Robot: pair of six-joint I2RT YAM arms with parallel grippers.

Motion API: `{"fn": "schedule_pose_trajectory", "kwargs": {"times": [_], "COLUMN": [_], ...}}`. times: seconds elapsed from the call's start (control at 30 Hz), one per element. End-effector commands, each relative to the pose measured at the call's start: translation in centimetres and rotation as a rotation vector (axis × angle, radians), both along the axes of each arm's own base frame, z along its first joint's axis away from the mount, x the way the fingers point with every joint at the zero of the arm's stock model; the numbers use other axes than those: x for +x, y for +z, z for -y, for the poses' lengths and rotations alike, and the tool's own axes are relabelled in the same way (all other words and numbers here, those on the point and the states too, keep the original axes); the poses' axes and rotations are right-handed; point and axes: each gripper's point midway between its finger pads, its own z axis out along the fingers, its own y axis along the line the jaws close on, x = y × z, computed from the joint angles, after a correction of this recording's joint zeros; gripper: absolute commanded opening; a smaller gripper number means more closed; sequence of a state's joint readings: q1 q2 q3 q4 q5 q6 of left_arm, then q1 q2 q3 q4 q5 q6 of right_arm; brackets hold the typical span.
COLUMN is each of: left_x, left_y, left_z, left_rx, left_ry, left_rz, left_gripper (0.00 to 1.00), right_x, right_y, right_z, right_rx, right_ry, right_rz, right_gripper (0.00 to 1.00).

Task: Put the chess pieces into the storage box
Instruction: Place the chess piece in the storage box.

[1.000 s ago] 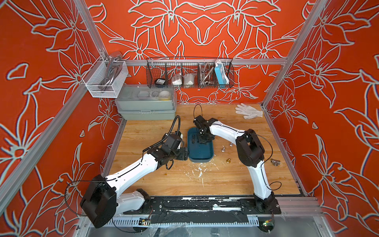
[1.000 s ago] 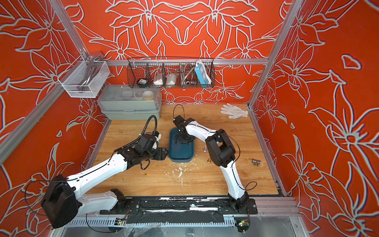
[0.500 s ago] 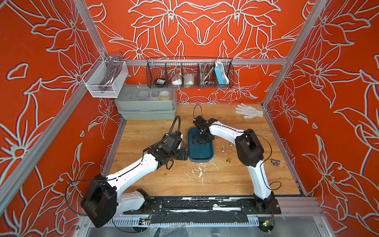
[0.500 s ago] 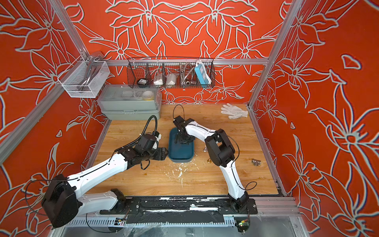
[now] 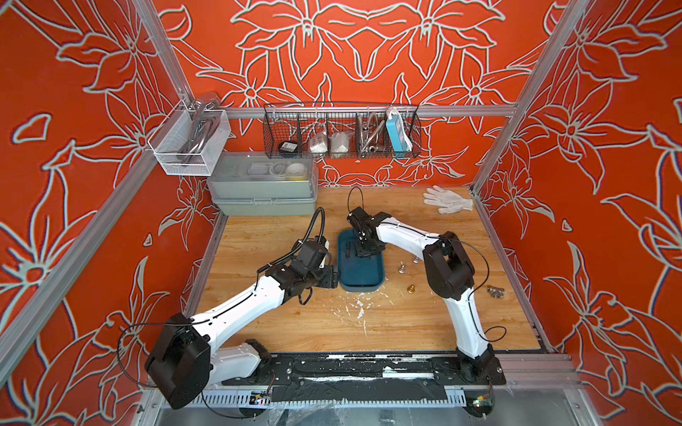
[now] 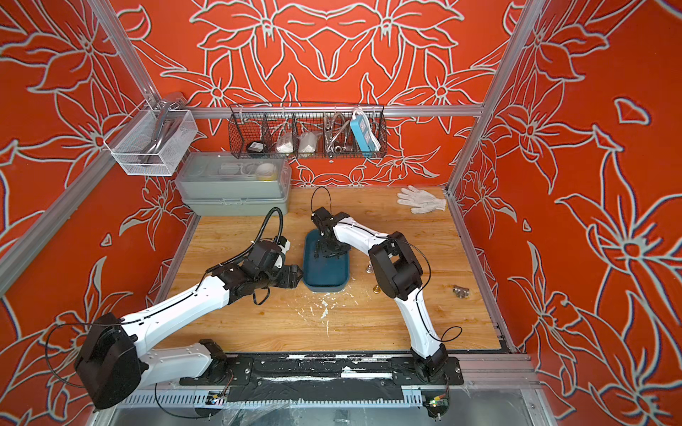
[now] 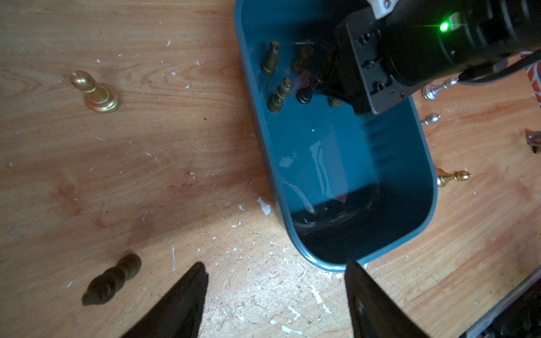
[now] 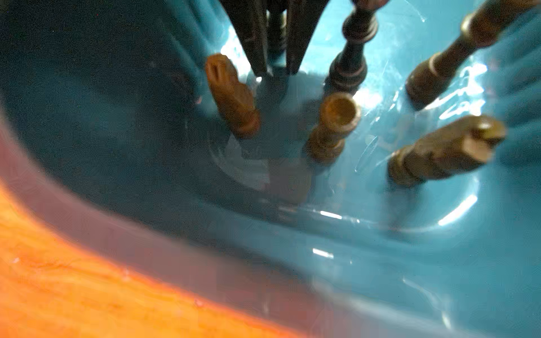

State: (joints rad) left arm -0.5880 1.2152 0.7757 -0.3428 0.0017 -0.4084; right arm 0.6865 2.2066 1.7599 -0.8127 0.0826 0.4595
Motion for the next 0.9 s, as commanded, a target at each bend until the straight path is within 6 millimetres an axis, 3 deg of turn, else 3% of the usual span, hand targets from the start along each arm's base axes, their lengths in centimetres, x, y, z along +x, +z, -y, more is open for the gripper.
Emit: {"fn": "schedule_pose_trajectory", "kwargs": {"times": [0.0, 0.87], "left_x": [0.3, 0.3], "left_y": [-0.1, 0.0], "left_z": [-0.1, -0.2], "left_rx": [0.005, 0.009], "left_ry": [0.004, 0.004], "left_rz": [0.000, 0.005], "left_gripper": [0.74, 0.74], "right_x": [0.5, 0.8], "right_y": [0.0, -0.9], "right_z": [-0.1, -0.1], "right_rx": [-0.025, -0.039], "right_ry": [0.003, 0.003], "right_rz": [0.012, 0.010], "right_gripper": [0.15, 0.18]}}
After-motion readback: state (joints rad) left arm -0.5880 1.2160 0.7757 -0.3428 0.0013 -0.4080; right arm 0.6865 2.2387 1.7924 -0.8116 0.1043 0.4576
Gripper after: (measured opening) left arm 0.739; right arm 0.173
